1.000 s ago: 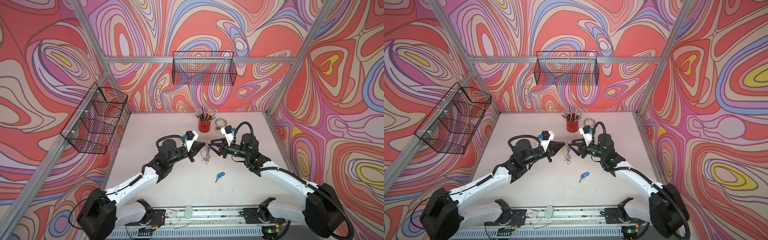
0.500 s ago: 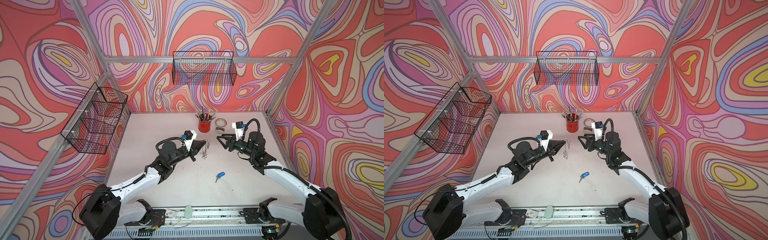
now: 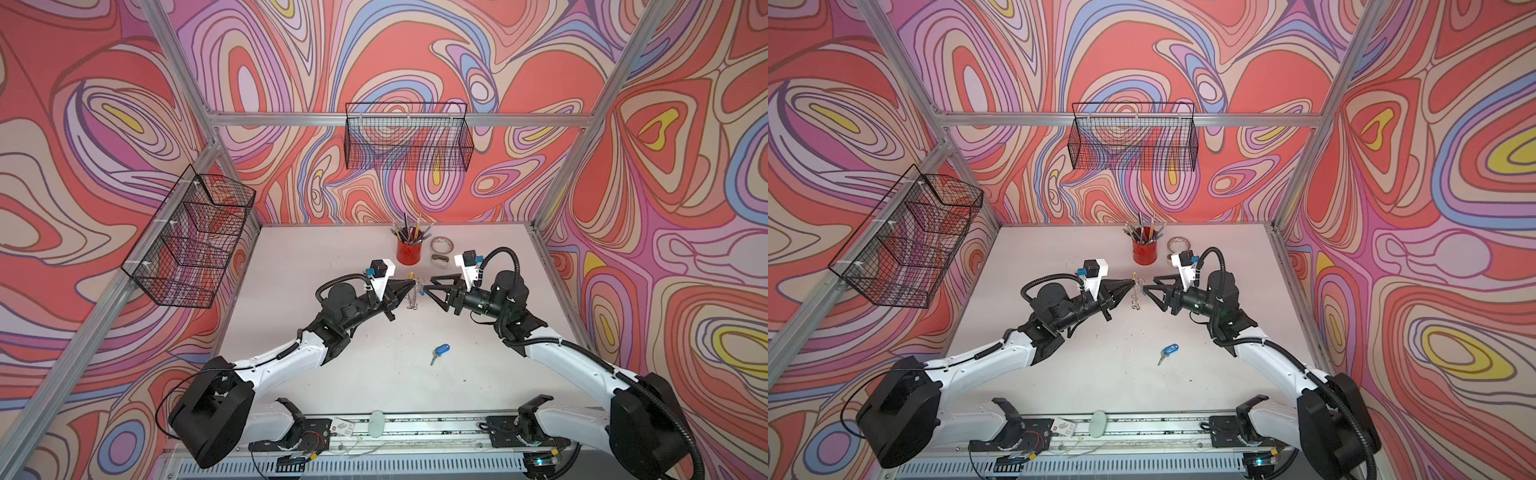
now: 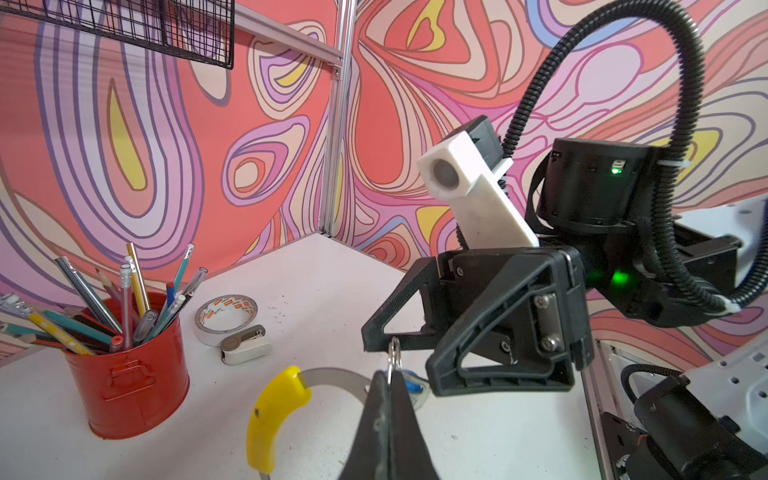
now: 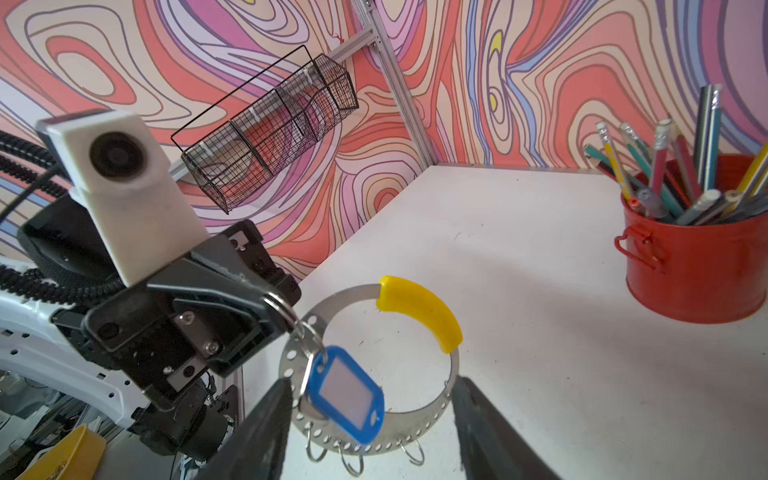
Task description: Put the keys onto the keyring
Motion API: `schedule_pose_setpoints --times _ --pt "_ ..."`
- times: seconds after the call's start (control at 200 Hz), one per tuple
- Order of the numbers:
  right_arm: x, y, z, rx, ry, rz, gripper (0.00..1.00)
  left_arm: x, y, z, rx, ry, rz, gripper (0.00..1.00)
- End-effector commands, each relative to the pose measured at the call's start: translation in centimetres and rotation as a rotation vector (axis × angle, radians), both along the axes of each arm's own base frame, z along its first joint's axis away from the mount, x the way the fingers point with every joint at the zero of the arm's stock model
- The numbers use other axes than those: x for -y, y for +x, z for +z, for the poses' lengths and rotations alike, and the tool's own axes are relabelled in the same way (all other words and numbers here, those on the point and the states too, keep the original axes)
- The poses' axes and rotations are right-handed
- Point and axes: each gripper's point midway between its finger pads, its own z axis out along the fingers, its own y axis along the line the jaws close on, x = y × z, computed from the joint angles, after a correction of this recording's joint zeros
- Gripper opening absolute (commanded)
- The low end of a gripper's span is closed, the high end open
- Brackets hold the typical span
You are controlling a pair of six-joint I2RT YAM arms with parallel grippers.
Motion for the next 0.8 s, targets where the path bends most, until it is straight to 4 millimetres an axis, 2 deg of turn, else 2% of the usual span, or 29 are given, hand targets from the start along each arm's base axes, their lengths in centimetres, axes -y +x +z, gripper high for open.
schedule_pose_setpoints --times 0.0,0.18,0.396,0.536,0.571,0.626,0.681,0.766,0.796 --pt "-0.8 -0.2 0.2 0.027 -0.008 0.041 0.61 0.2 -0.2 1.4 0.034 -0.049 -0.007 0.0" --pt "-1.1 0.1 -0.1 0.021 -0.012 0.043 0.55 0.5 -0.2 1.2 0.031 -0.045 -0.014 0.0" --pt "-1.6 -0.3 -0.1 0.03 -0.018 0.061 0.57 0.7 -0.1 0.9 0.024 -0.042 -0.014 0.0" --pt "-1.7 -0.2 -0.2 0.029 -0.022 0.055 0.48 0.9 -0.2 0.8 0.022 -0.043 -0.022 0.0" --pt "-1.7 -0.2 -0.3 0.026 -0.023 0.056 0.42 0.9 -0.1 0.9 0.021 -0.044 -0.021 0.0" --pt "-1.7 -0.1 -0.3 0.026 -0.023 0.055 0.26 0.9 -0.1 1.0 0.019 -0.047 -0.017 0.0" --pt "-1.7 -0.1 -0.6 0.02 -0.028 0.054 0.14 0.8 0.1 1.1 0.014 -0.055 -0.007 0.0" --pt "-1.8 -0.1 -1.2 0.005 -0.034 0.058 0.0 0.6 0.4 1.9 0.001 -0.083 0.012 0.0" --pt "-1.8 -0.2 -1.4 0.0 -0.036 0.059 0.0 0.6 0.4 2.2 -0.003 -0.093 0.014 0.0"
